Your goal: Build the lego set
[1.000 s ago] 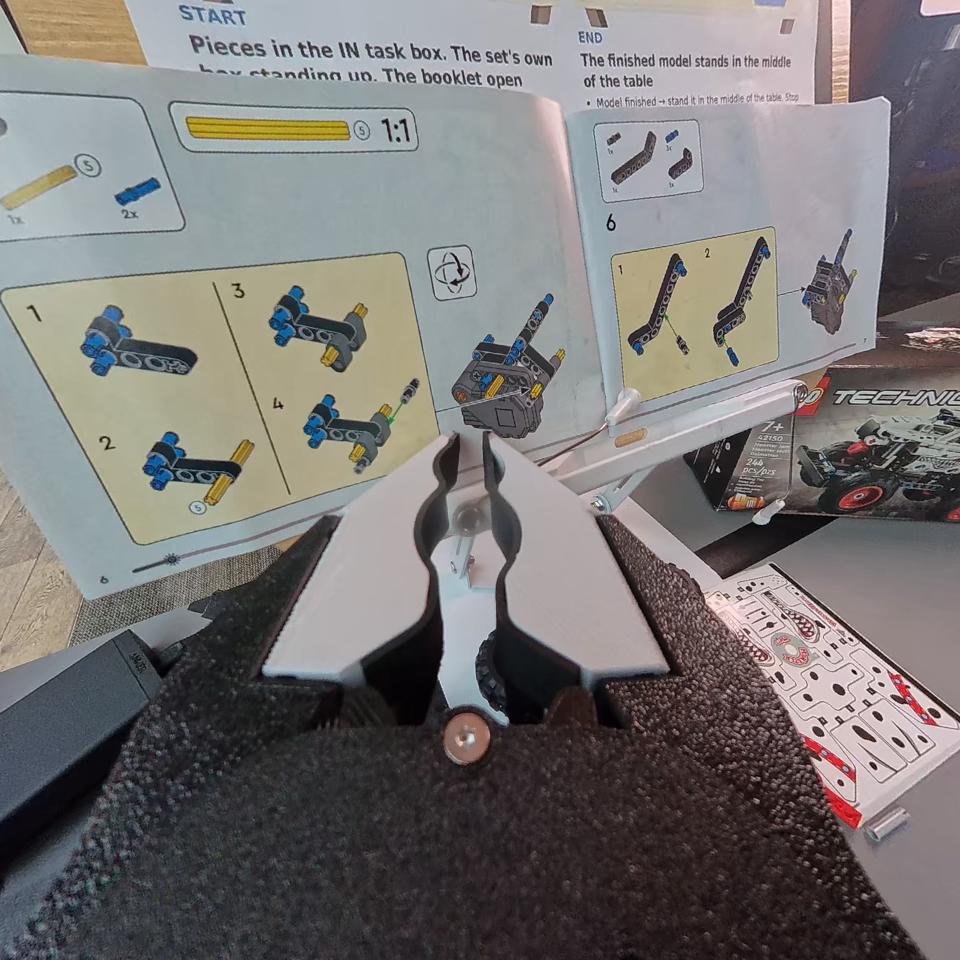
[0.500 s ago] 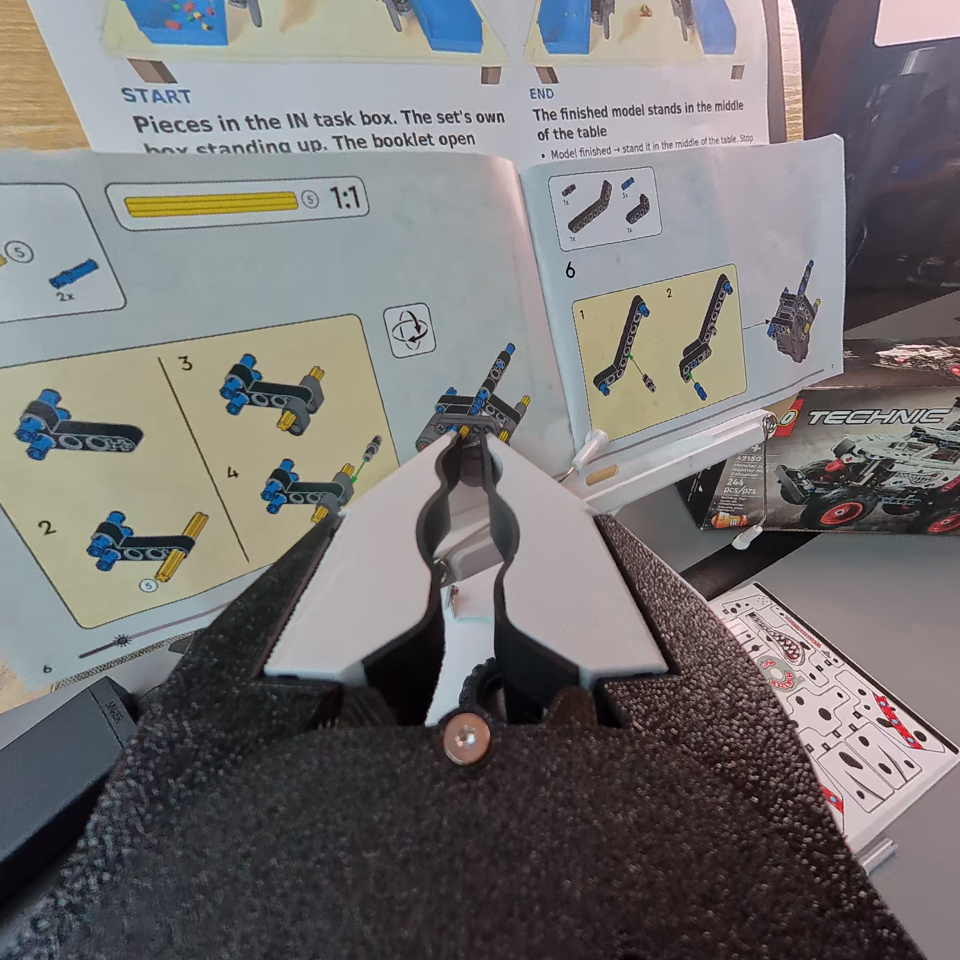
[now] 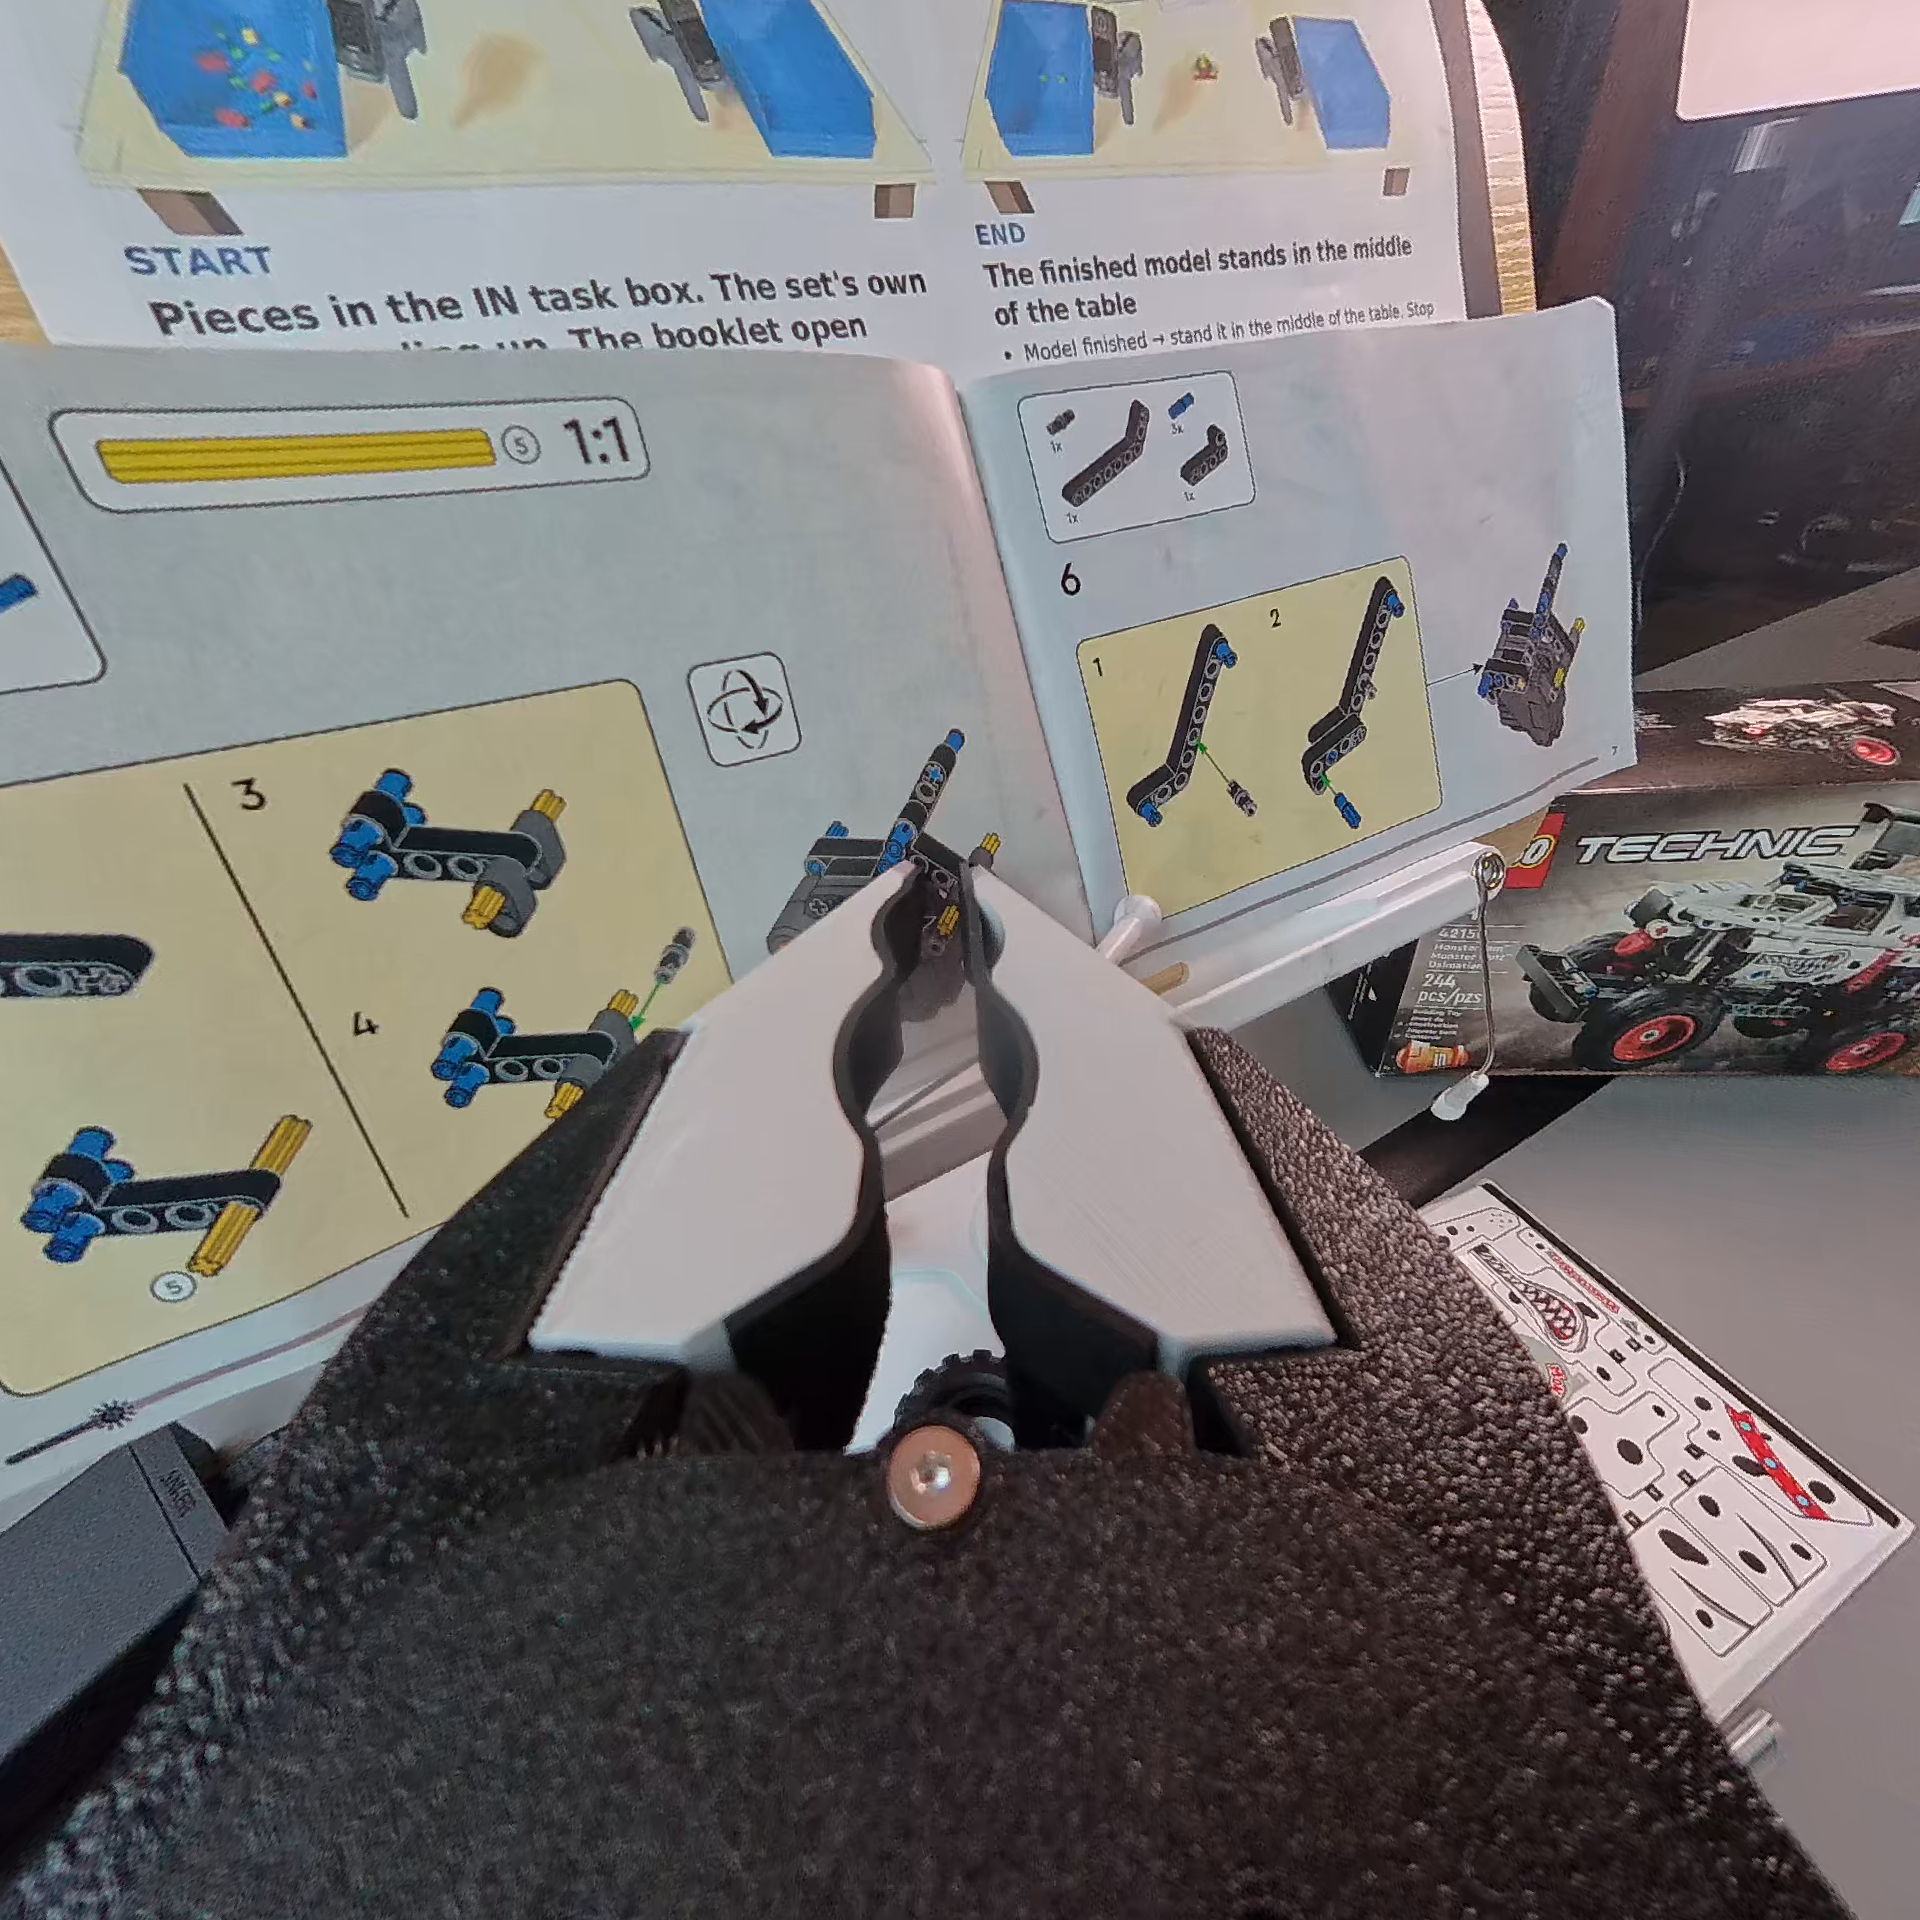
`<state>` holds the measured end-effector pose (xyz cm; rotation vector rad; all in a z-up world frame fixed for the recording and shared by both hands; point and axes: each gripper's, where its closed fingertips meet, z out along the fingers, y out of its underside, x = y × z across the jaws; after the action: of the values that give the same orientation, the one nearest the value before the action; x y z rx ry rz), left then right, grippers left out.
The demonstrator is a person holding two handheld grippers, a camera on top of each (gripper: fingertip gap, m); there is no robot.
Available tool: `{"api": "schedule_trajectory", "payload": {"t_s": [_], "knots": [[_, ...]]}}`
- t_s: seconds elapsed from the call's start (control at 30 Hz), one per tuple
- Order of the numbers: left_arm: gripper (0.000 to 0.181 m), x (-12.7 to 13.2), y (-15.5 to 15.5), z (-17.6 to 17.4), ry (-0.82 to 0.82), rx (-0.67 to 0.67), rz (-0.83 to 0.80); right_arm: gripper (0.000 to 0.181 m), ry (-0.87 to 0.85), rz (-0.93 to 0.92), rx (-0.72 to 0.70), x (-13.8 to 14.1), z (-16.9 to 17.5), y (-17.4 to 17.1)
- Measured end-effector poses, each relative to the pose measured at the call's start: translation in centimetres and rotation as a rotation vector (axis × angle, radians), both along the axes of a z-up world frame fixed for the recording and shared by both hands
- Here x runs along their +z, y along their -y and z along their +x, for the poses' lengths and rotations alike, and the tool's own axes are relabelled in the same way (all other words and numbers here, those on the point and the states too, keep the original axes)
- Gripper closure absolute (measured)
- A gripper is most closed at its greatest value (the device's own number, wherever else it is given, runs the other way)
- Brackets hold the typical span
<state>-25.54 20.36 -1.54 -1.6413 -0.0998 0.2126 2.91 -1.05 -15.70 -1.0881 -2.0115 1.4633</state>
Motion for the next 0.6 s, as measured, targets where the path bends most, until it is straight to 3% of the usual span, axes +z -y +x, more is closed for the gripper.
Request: {"api": "schedule_trajectory", "payload": {"t_s": [0.03,0.6], "knots": [[0.175,-0.04,0.02,0.02,0.0,0.0,0.0,0.168,0.0,0.001,-0.001,0.01,0.0,-0.02],[0.173,-0.66,-0.1,0.81,-0.002,-0.016,-0.008,0.168,-0.001,0.006,-0.003,-0.05,0.0,-0.07]]}}
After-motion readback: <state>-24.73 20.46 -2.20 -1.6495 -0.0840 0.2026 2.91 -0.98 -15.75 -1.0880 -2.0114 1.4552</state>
